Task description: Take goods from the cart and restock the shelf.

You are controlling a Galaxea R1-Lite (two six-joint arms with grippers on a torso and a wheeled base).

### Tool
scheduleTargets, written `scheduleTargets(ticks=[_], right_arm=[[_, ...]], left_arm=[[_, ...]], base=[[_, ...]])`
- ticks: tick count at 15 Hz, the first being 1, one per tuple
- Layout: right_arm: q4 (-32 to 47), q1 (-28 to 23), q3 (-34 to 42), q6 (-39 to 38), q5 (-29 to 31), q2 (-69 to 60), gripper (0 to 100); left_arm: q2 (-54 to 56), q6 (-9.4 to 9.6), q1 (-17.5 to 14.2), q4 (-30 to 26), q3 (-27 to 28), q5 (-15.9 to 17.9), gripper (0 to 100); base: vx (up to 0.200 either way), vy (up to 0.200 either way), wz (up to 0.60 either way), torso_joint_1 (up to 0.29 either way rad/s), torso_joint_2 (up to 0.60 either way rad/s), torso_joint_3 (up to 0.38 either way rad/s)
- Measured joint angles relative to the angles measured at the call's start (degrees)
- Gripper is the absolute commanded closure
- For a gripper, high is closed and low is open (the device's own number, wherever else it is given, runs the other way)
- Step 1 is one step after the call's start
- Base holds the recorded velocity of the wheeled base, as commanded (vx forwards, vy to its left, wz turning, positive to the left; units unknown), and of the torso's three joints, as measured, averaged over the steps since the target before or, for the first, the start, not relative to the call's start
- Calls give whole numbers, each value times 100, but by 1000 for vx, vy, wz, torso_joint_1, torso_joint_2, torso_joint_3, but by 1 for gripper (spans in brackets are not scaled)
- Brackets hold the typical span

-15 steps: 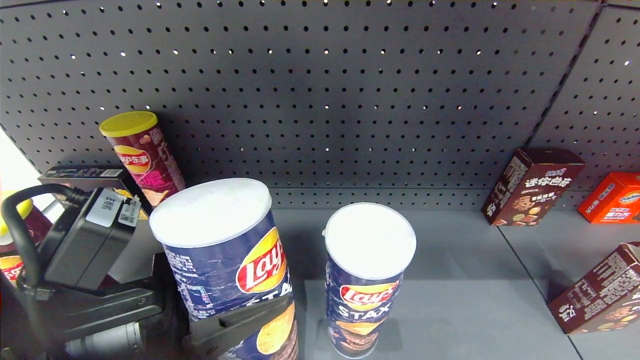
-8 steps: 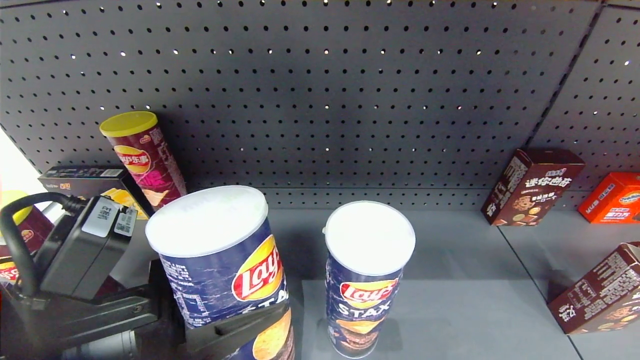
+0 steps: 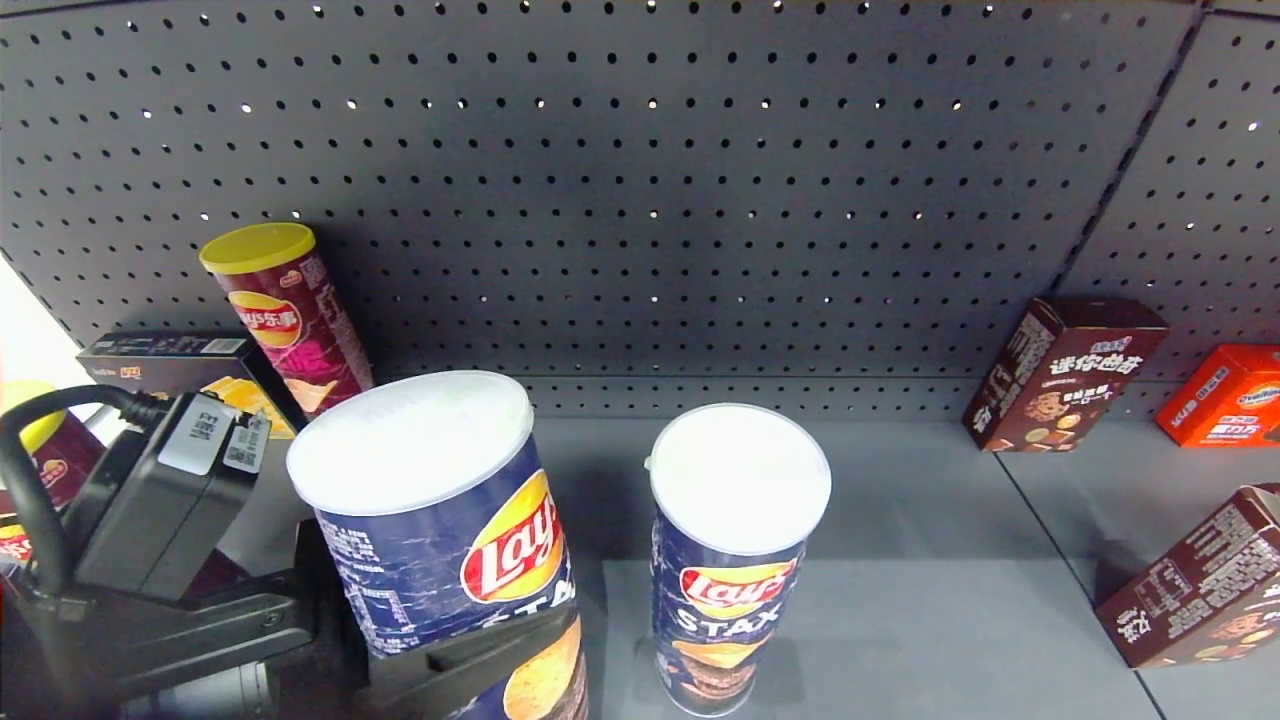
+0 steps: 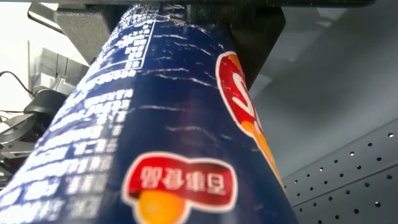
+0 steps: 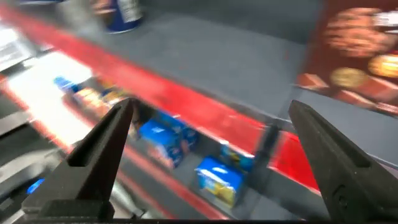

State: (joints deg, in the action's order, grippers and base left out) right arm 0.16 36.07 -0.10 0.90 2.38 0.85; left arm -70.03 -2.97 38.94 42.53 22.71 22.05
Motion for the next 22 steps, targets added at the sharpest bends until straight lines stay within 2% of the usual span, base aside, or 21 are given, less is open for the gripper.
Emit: scheduleTargets(ticks=[1, 4, 12, 22], right_arm=[[-5, -204, 0, 22, 0, -30, 0], [-5, -363, 0, 43, 5, -67, 0], [-5, -284, 0, 185, -71, -83, 0], [-6, -261, 10, 0, -44, -85, 0]], left_arm=[[5, 0, 4, -2, 0, 2, 100], [50, 0, 1, -15, -11, -5, 100], [79, 0, 4, -11, -13, 4, 100], [162, 0, -2, -4, -113, 2, 100]], base=[[0, 0, 0, 0, 0, 0], [0, 0, 0, 0, 0, 0], [0, 0, 0, 0, 0, 0], [0, 0, 0, 0, 0, 0]])
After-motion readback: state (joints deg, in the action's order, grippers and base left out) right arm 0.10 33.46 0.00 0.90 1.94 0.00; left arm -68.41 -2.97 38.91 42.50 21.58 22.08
